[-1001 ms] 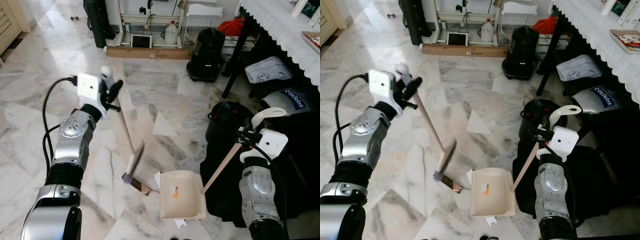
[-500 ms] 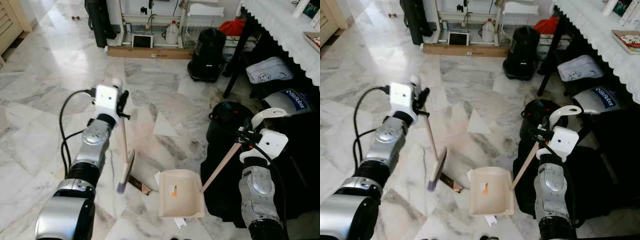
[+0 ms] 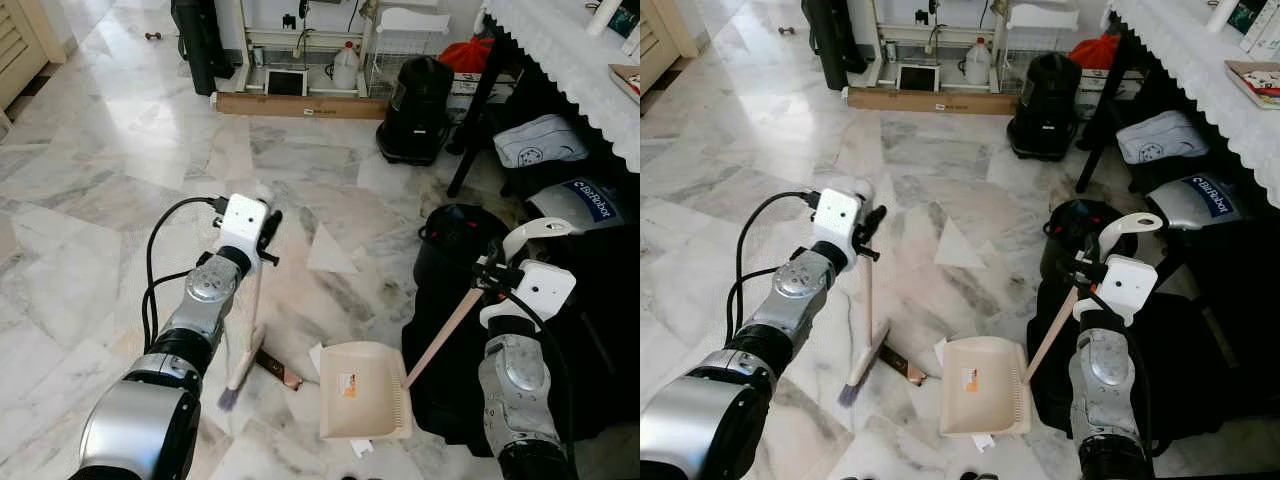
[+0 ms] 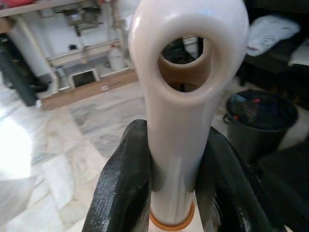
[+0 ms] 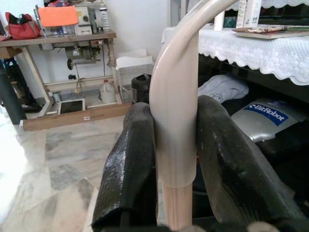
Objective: Sweep floor
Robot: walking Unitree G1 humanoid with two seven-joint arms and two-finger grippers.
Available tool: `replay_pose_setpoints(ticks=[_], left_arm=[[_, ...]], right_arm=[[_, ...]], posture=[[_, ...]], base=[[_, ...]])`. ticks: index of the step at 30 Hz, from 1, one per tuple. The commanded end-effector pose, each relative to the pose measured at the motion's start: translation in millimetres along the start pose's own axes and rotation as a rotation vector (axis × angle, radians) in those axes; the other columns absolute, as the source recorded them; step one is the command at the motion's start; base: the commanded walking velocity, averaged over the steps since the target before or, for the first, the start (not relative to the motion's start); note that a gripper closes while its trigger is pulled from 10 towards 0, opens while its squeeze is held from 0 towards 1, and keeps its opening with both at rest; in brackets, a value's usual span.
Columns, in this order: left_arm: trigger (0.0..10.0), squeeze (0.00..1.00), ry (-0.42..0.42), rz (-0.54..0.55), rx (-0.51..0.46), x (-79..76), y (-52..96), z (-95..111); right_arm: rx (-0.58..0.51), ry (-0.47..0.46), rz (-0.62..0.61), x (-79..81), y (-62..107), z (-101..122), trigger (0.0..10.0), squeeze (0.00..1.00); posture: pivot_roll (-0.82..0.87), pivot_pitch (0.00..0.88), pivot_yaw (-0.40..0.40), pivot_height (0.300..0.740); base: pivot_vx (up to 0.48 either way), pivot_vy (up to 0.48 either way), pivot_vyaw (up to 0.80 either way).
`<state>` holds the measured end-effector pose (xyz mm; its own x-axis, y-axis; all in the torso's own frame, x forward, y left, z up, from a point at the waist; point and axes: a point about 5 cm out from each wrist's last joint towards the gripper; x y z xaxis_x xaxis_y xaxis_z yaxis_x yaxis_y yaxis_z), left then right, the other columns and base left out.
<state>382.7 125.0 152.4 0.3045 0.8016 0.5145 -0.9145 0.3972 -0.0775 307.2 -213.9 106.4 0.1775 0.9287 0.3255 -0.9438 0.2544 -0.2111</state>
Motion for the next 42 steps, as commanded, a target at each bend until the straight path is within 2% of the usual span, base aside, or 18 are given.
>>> replay_pose_setpoints(ticks=[1,6,11,16,21,23,24,27,28,30,34,38,42], left_arm=[[10.0,0.0,-0.047,-0.04,-0.029,2.9,-1.8,5.5],[10.0,0.0,-0.101,-0.164,-0.074,4.7,3.4,7.4],[10.0,0.0,-0.15,-0.264,-0.113,17.3,10.0,12.1],[10.0,0.0,-0.157,-0.343,-0.137,28.2,15.0,18.8],[10.0,0.0,-0.15,-0.412,-0.16,31.5,19.1,26.6],[10.0,0.0,-0.13,-0.294,-0.188,41.8,15.3,33.5],[10.0,0.0,-0.13,-0.294,-0.188,41.8,15.3,33.5],[10.0,0.0,-0.172,-0.113,-0.17,53.9,11.5,33.8],[10.0,0.0,-0.152,-0.012,-0.148,59.3,10.8,31.5],[10.0,0.0,-0.094,0.102,-0.154,61.6,13.6,30.1],[10.0,0.0,-0.045,0.2,-0.149,60.4,18.8,24.9],[10.0,0.0,0.021,0.28,-0.139,48.6,24.8,14.6],[10.0,0.0,0.062,0.3,-0.12,39.1,26.2,8.5]], right_arm=[[-0.024,-0.001,-0.001,-1.3,-0.5,4.5,10.0,0.0],[-0.023,-0.003,0.0,-1.3,-0.9,4.6,10.0,0.0],[-0.019,-0.004,0.005,-0.9,-1.6,4.3,10.0,0.0],[-0.017,-0.007,0.009,0.3,-2.8,4.0,10.0,0.0],[-0.016,-0.01,0.014,1.2,-3.6,3.8,10.0,0.0],[-0.016,-0.01,0.014,1.2,-3.6,3.9,10.0,0.0],[-0.016,-0.01,0.014,1.2,-3.6,3.9,10.0,0.0],[-0.02,-0.008,0.011,1.4,-3.8,4.3,10.0,0.0],[-0.023,-0.006,0.008,1.3,-3.6,4.4,10.0,0.0],[-0.031,-0.006,0.006,0.2,-2.9,5.7,10.0,0.0],[-0.042,-0.003,0.0,-0.9,-2.5,7.2,10.0,0.0],[-0.052,-0.003,-0.002,-0.9,-1.8,8.4,10.0,0.0],[-0.058,-0.01,-0.011,-0.7,-0.9,8.9,10.0,0.0]], posture=[[0.04,0.118,-0.051,0.74],[0.04,0.119,-0.051,0.74],[0.05,0.119,-0.054,0.74],[0.06,0.116,-0.056,0.74],[0.06,0.115,-0.057,0.74],[0.06,0.114,-0.058,0.74],[0.06,0.114,-0.058,0.74],[0.06,0.113,-0.056,0.74],[0.05,0.112,-0.054,0.74],[0.05,0.113,-0.053,0.74],[0.05,0.113,-0.051,0.74],[0.05,0.108,-0.046,0.74],[0.04,0.102,-0.043,0.74]], base=[[0.0,0.0,0.0],[0.0,0.0,0.0],[0.0,0.0,0.0],[0.0,0.0,0.0],[0.0,0.0,0.0],[0.0,0.0,0.0],[0.0,0.0,0.0],[0.0,0.0,0.0],[0.0,0.0,0.0],[0.0,0.0,0.0],[0.0,0.0,0.0],[0.0,0.0,0.0],[0.0,0.0,0.0]])
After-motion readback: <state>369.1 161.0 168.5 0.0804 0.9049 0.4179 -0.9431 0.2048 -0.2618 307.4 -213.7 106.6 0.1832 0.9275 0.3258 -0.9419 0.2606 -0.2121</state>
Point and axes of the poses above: a point about 5 cm out from each wrist's last joint towards the gripper, its own y axis pointing back from the gripper into the wrist, its own z axis along the axis of the wrist's last joint, x = y × z, and after that the axes turned 15 degrees about -y, right-handed
